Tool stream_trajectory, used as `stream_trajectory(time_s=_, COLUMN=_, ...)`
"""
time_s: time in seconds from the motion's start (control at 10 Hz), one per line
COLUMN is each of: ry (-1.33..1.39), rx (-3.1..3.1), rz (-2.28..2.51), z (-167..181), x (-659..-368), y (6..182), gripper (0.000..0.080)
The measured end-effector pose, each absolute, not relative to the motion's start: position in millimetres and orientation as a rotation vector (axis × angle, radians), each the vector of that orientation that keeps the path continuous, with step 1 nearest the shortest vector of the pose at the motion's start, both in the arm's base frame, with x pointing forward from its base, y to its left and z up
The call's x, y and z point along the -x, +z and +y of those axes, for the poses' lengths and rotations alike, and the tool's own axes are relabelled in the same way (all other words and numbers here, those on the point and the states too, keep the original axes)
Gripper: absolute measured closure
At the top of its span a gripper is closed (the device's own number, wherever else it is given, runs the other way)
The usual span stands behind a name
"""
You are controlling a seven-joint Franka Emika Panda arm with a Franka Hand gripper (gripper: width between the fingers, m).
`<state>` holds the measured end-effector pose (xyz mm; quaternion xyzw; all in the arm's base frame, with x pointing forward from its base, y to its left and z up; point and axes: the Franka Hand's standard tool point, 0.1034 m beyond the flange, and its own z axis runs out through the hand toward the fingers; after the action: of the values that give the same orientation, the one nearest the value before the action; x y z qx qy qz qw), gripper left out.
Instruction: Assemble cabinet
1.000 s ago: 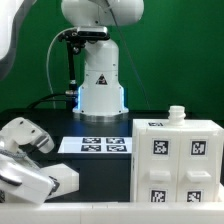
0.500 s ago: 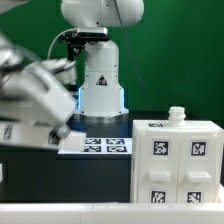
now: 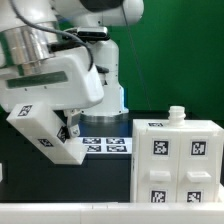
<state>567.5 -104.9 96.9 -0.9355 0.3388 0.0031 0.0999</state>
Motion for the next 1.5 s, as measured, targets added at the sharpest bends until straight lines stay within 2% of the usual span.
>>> stream_trajectory(time_s=0.3, ry=-0.470, rx=2.859, rz=1.086, z=-115.6, x=-542.6, y=74.9, gripper=0.0246)
stream_trajectory(time_s=0.6, ry=-0.751, rx=2.920, rz=1.027, z=-115.1, x=-546.6, y=76.4, gripper=0.0246)
stream_trajectory(time_s=0.7, ry=-0.716, rx=2.955, rz=0.949, z=-111.4, x=-548.9, y=72.1, gripper=0.0246)
stream_trajectory(time_s=0.8, ry=-0.725, rx=2.945, rz=0.943, z=-106.3, x=-558.6, y=74.8, gripper=0.0246)
stream_trajectory(time_s=1.2, ry=-0.719, rx=2.982, rz=0.919, z=-91.6, x=-548.3, y=44.8, gripper=0.0246)
stream_trajectory(time_s=1.5, ry=-0.802, rx=2.997, rz=0.906, z=-92.5, x=-546.9, y=40.9, gripper=0.0246)
